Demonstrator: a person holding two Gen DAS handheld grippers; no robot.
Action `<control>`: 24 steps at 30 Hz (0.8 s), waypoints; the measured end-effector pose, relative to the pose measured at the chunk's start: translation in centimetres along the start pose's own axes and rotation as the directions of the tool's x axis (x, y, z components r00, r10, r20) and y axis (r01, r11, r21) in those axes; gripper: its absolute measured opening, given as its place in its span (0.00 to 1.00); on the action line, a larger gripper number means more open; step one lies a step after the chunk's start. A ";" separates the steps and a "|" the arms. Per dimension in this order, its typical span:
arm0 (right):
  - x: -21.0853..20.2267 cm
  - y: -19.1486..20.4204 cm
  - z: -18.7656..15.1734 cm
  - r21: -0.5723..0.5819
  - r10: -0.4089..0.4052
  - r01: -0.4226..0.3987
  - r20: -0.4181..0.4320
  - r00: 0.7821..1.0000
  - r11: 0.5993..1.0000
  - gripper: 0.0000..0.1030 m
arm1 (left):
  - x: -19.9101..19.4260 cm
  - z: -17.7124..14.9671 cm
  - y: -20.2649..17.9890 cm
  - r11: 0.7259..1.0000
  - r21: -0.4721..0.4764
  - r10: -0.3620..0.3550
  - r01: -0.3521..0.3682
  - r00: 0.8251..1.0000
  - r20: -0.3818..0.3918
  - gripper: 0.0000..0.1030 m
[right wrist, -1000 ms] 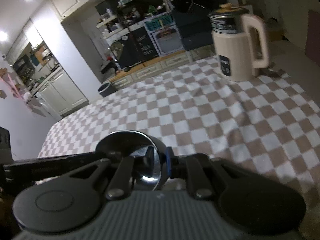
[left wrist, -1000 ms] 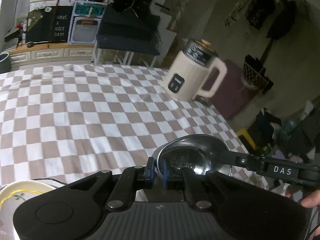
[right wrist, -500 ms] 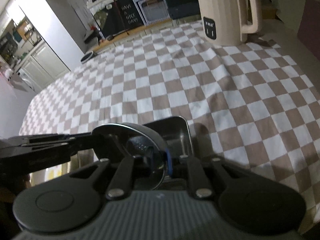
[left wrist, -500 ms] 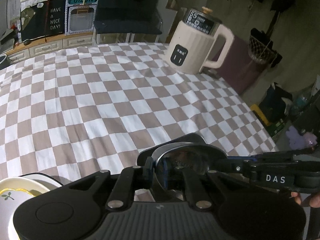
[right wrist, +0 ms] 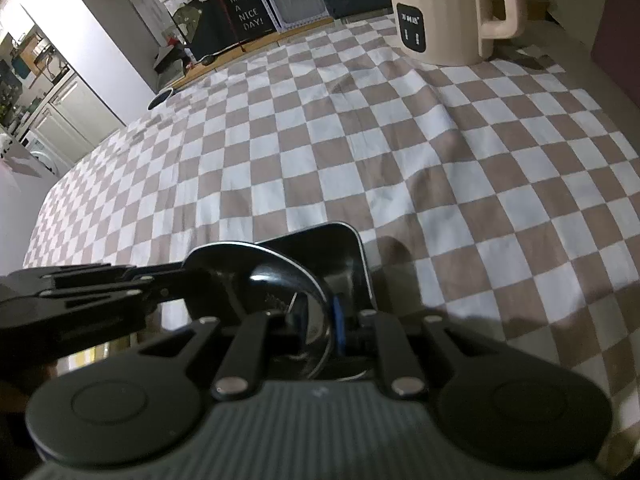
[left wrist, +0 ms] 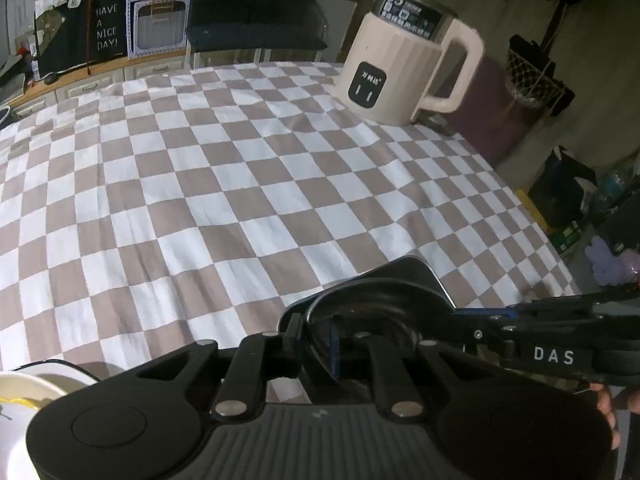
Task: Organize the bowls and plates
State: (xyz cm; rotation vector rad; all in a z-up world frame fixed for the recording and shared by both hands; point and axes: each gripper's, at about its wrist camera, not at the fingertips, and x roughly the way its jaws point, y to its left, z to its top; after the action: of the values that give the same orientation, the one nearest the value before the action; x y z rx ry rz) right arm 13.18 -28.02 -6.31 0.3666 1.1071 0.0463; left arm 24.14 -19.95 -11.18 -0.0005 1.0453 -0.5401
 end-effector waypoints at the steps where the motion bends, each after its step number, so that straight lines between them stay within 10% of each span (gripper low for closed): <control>1: 0.1 0.0 0.0 0.002 -0.003 0.003 -0.002 1.000 1.000 0.18 | 0.3 0.1 -0.1 1.000 0.001 -0.001 0.001 1.000 -0.005 0.12; 14: -0.1 -0.8 0.1 0.020 -0.001 0.002 -0.010 1.000 1.000 0.30 | 1.7 0.2 -0.2 1.000 -0.016 -0.001 0.001 1.000 -0.007 0.13; 24: -1.4 -0.8 0.0 0.063 0.050 -0.053 0.038 0.998 0.997 0.47 | -0.3 0.8 0.4 0.998 -0.059 -0.015 0.019 0.997 0.071 0.34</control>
State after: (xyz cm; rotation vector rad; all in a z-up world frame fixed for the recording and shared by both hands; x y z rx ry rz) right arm 12.40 -29.08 -5.38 0.4514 1.0644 0.0499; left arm 24.86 -19.66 -10.58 -0.0808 0.9926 -0.5210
